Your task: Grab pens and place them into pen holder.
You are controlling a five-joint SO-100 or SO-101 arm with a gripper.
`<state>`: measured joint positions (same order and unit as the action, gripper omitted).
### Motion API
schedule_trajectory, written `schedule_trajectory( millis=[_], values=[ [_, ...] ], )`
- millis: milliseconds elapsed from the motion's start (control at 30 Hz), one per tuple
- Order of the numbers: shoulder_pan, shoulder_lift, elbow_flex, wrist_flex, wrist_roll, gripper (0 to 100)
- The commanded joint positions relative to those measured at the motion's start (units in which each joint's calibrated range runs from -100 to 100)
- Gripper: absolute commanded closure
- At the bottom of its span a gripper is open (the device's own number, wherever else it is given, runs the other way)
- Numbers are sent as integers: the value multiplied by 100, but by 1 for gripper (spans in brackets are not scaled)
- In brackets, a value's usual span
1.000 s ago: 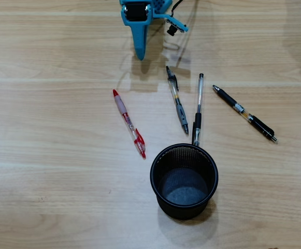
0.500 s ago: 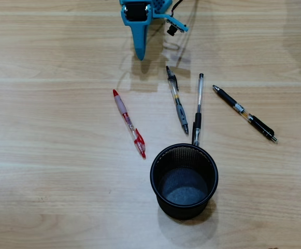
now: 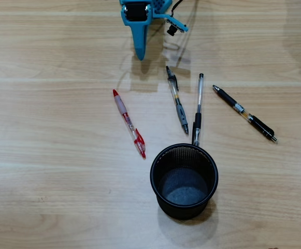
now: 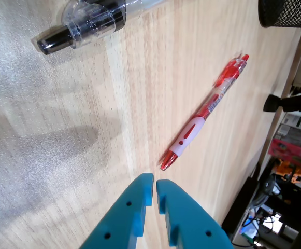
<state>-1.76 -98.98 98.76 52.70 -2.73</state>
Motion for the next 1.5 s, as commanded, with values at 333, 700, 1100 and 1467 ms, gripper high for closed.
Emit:
schedule_trajectory(
  millis=[333, 700, 1100, 1467],
  values=[
    [62, -43, 61, -108, -20, 98],
    [35, -43, -30, -181, -41, 98],
    [62, 2284, -2274, -190, -46, 98],
    [-66, 5614, -4944, -190, -46, 98]
  ],
)
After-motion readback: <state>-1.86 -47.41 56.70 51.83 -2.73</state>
